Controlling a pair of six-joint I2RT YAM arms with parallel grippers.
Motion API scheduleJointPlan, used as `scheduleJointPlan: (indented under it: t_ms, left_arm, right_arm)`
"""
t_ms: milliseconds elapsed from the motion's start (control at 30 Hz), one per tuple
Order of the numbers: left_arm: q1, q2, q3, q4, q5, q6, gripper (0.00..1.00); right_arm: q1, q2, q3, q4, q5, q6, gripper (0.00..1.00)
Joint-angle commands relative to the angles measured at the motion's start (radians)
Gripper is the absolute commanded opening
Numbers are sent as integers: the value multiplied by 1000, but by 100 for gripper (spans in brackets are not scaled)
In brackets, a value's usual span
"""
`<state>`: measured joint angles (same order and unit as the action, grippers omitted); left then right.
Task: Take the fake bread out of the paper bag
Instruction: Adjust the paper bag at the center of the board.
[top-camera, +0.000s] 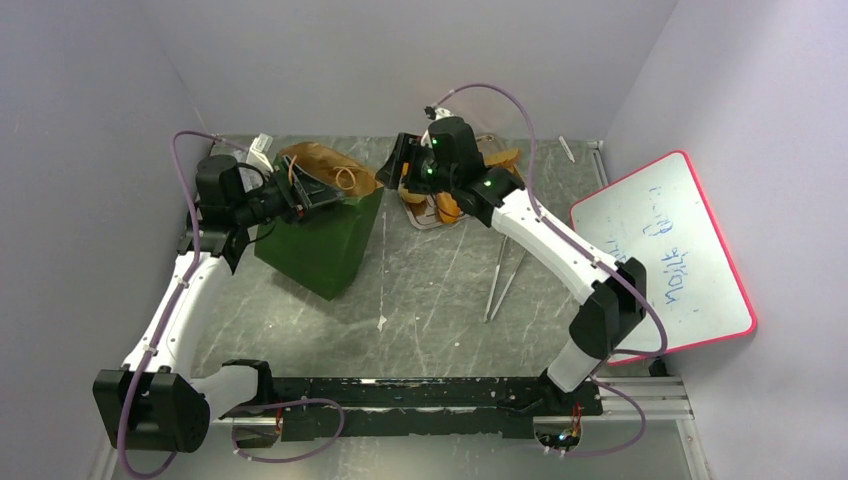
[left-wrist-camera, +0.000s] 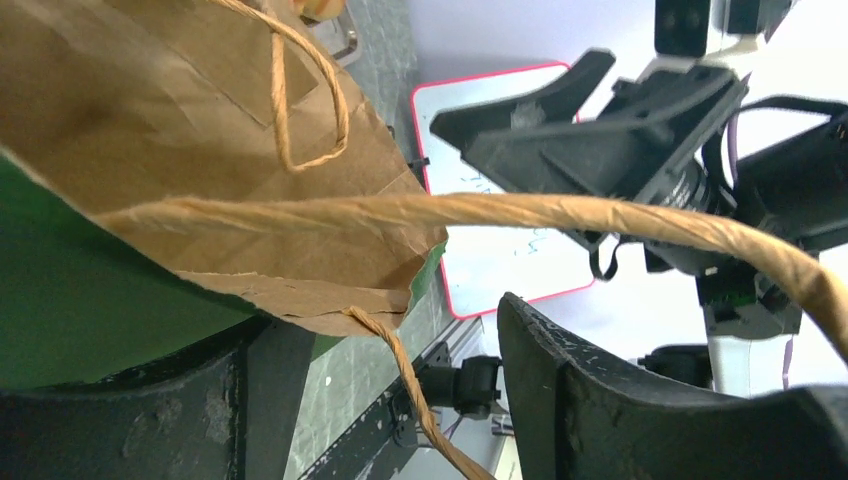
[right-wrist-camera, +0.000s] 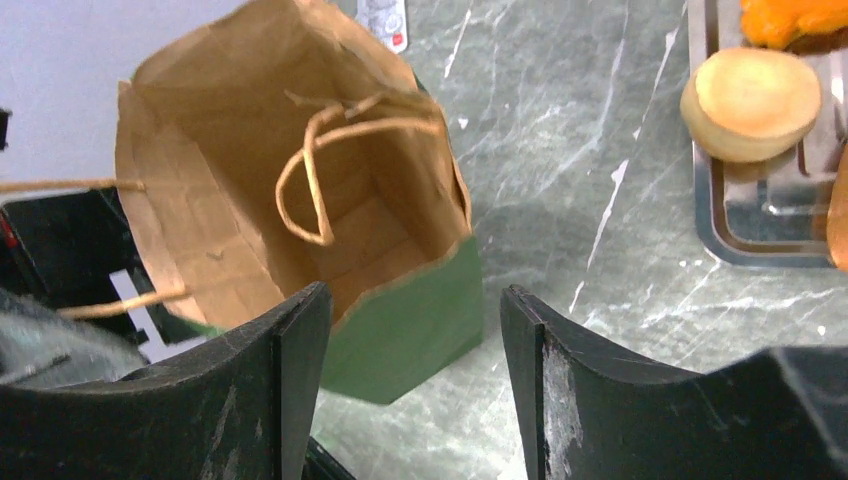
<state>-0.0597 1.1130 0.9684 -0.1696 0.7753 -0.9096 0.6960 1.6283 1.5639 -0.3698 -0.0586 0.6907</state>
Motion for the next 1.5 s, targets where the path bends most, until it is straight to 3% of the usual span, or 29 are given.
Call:
scheduleJointPlan:
  t_ms: [0, 200, 433, 800, 967, 1100, 1367, 1467]
  left_arm:
    - [9, 7, 40, -16, 103, 60, 60]
    - [9, -2, 27, 9, 154, 72, 59]
    - [8, -11, 18, 59, 247, 82, 56]
    - [-4, -7, 13, 87, 317, 96, 53]
    - [-12, 20, 16, 121, 354, 86, 51]
    - [-20, 38, 20, 117, 366, 90, 51]
    - [-23, 77, 46, 25, 329, 120, 57]
    - [-22, 89, 48, 15, 318, 113, 59]
  right_arm:
    - [-14, 59, 93, -40, 14, -65, 63]
    - [-30, 154, 198, -123, -51, -119, 63]
    - [-65, 170, 148, -102, -161, -188, 63]
    - [-133, 227, 174, -129, -476, -219, 63]
    - [-129, 243, 122, -53, -608, -174, 61]
    - [-122, 254, 96, 17, -672, -126, 48]
    - [-113, 239, 113, 40, -643, -119, 1]
    - [-112, 204, 103, 37, -601, -133, 0]
